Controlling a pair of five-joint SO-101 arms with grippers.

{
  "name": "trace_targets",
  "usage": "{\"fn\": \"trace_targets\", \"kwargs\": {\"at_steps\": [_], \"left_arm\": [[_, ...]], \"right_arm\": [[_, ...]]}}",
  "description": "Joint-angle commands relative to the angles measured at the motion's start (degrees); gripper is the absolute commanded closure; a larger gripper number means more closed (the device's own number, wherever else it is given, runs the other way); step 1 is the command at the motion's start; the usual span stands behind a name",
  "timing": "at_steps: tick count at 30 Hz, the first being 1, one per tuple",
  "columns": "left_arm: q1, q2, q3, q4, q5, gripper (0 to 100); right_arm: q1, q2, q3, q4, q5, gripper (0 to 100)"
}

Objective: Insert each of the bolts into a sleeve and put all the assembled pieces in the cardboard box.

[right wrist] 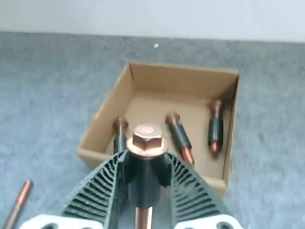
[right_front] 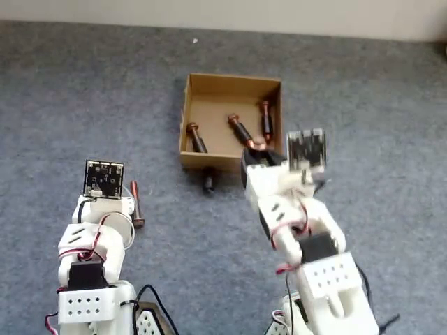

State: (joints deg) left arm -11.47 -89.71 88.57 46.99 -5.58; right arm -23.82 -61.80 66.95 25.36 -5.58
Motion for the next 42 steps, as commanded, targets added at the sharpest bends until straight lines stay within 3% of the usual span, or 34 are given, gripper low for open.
{"fn": "trace_targets", "kwargs": {"at_steps": [1,10,14,21,28,33,37,42], "left_arm": [[-0.75,-0.57,-0.48,-1.23,-0.53,93],[-0.75,-0.57,-0.48,-1.23,-0.53,93],[-0.75,-0.57,-0.48,-1.23,-0.53,93],[-0.75,-0.57,-0.66,-1.23,-0.53,93],[-0.75,-0.57,-0.66,-1.23,-0.53,93],[-0.75,-0.57,-0.57,-1.23,-0.53,93],[-0.75,-0.57,-0.57,-1.23,-0.53,93],[-0.75,-0.57,-0.57,-1.23,-0.53,93]], "right_arm": [[-1.19,18.51,-19.74,-2.33,-0.79,99.3],[-1.1,51.56,-33.8,-27.74,-0.79,99.2],[-1.27,61.23,-33.89,-30.9,-0.79,98.9],[-2.07,62.55,-37.67,-16.4,-0.79,83.1],[-4.53,49.71,-40.84,8.84,-0.79,83.1],[-12.62,44.09,-40.84,23.96,-0.79,83.1],[-16.75,47.87,-40.84,25.89,-0.79,83.1],[-17.01,57.45,-46.64,25.98,-3.25,83.1]]}}
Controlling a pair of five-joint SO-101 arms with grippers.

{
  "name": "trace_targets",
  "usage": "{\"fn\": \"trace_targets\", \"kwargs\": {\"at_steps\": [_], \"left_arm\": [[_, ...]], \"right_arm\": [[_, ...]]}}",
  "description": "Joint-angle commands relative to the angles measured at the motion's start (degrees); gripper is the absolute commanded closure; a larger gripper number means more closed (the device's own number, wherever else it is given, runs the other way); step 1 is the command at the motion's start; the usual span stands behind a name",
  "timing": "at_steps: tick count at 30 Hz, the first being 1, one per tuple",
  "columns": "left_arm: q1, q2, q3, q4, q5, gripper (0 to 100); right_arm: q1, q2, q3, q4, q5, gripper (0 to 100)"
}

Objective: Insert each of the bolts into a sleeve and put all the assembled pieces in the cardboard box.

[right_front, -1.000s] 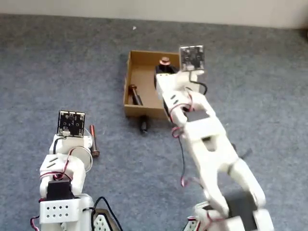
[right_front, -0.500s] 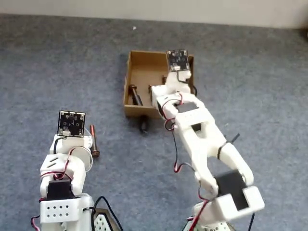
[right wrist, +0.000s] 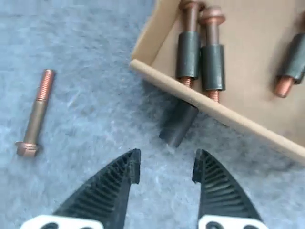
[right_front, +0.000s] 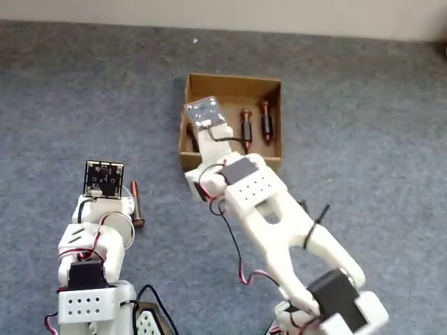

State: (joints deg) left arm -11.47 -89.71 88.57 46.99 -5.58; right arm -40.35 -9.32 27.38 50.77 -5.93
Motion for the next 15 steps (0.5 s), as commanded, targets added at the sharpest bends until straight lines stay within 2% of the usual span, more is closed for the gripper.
{"fn": "trace_targets", "kwargs": {"at_steps": [1,9,15], "left_arm": [[-0.75,-0.57,-0.57,-1.23,-0.53,93],[-0.75,-0.57,-0.57,-1.23,-0.53,93],[-0.75,-0.57,-0.57,-1.23,-0.53,93]], "right_arm": [[-0.4,6.99,-8.92,0.57,-3.96,83.2],[0.48,21.67,-25.98,10.59,-5.1,83.2],[2.77,32.22,-37.32,17.54,-8.7,83.2]]}}
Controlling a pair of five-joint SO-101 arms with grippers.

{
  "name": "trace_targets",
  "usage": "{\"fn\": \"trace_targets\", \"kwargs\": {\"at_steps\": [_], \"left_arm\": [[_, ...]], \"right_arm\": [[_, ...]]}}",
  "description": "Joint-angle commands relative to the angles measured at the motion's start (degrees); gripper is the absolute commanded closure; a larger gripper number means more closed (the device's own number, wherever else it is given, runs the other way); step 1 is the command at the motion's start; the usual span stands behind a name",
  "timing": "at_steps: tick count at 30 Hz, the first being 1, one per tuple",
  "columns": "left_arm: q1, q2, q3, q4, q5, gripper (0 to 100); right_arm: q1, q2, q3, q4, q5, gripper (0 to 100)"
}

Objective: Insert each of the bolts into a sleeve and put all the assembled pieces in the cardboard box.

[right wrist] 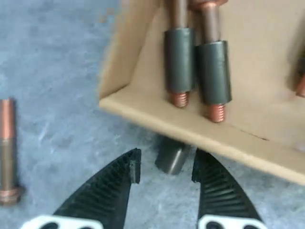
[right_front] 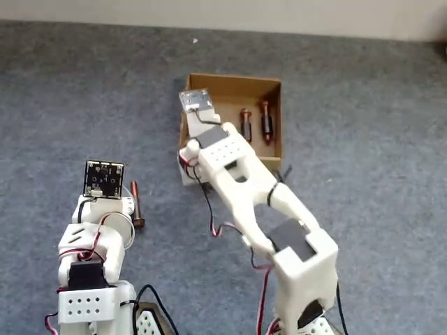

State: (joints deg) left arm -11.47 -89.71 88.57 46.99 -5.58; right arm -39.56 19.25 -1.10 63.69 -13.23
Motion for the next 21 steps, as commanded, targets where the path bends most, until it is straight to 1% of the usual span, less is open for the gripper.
{"fn": "trace_targets", "kwargs": {"at_steps": [1,8,12,14,17,18,21], "left_arm": [[-0.75,-0.57,-0.57,-1.23,-0.53,93],[-0.75,-0.57,-0.48,-1.23,-0.53,93],[-0.75,-0.57,-0.48,-1.23,-0.62,93],[-0.75,-0.57,-0.48,-1.23,-0.62,93],[-0.75,-0.57,-0.48,-1.23,-0.62,93],[-0.75,-0.57,-0.48,-1.23,-0.62,93],[-0.84,-0.57,-0.48,-1.23,-0.62,93]], "right_arm": [[1.98,5.23,-10.42,5.85,-1.58,83.2],[1.98,14.73,-19.12,13.14,-1.76,83.2],[1.98,18.15,-21.85,14.81,-1.76,83.4],[1.98,18.86,-22.46,14.81,-1.32,86.8],[1.98,18.86,-23.43,14.9,-1.14,98.7],[1.98,18.86,-23.87,15.34,-1.14,99.7],[1.98,18.77,-25.63,18.24,-1.14,98.1]]}}
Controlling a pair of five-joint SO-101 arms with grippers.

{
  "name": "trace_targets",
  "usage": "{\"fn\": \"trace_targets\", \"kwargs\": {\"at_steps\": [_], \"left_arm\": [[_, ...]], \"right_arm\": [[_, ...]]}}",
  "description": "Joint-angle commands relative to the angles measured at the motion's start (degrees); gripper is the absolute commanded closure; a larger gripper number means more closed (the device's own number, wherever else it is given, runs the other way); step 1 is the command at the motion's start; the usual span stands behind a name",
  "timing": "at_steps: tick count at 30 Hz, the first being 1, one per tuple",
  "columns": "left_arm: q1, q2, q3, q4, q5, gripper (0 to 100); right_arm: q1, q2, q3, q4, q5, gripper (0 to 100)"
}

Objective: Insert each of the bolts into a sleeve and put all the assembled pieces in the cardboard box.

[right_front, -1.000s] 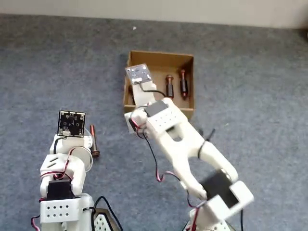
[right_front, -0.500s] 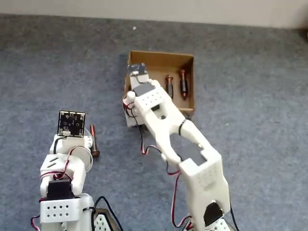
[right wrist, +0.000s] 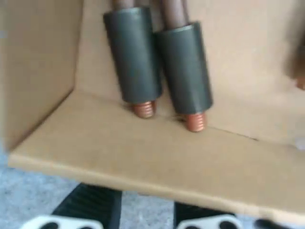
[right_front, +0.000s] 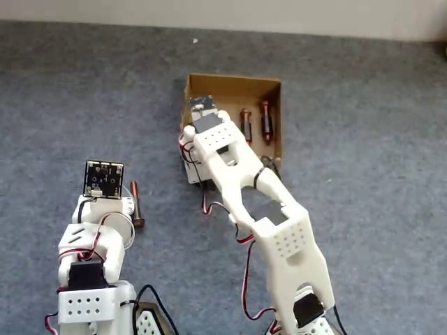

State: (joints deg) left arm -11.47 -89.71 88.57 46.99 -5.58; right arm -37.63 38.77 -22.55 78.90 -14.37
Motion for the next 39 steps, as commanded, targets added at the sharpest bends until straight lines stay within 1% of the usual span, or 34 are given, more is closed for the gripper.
{"fn": "trace_targets", "kwargs": {"at_steps": [1,5,9,13,17,21,27,28,30,32,33,39], "left_arm": [[-0.84,-0.57,-0.48,-1.23,-0.62,93],[-0.84,-0.57,-0.48,-1.23,-0.7,94],[-1.8,-0.57,-0.48,-1.23,-0.7,93],[-3.21,-0.57,-0.57,-1.23,-0.62,93],[-3.21,-0.57,-0.57,-1.23,-0.62,93],[-3.21,-0.57,-0.48,-1.05,-0.79,93],[-3.03,-0.48,-1.01,-0.79,-0.88,93],[-3.12,-0.48,-1.27,0.0,-0.88,92],[-3.3,-0.31,-3.82,3.87,-0.97,86],[-3.91,-0.22,-6.37,8.62,-3.08,80],[-4.18,-0.13,-7.43,10.29,-3.96,79],[-4.09,0.13,-12.62,15.56,-9.05,79]], "right_arm": [[0.04,-0.84,-4.88,4.7,0.0,98.5],[-0.22,-5.05,-7.25,12.18,0.0,98.8],[-0.04,-13.05,-6.73,15.34,0.0,99.1],[-0.22,-21.76,-1.01,16.75,-0.09,99.1],[-0.31,-31.52,10.33,14.55,-0.44,99.1],[0.04,-43.21,26.07,6.73,-0.53,99.1],[2.42,-61.93,52.97,-16.48,-0.18,99.2],[3.12,-64.48,56.48,-20.09,-0.18,99.2],[4.09,-68.7,63.16,-26.51,-0.09,99.2],[4.97,-70.99,68.0,-30.64,-0.09,99.2],[5.41,-71.52,69.85,-31.87,-0.09,99.2],[9.54,-69.93,72.48,-38.46,-0.53,99.2]]}}
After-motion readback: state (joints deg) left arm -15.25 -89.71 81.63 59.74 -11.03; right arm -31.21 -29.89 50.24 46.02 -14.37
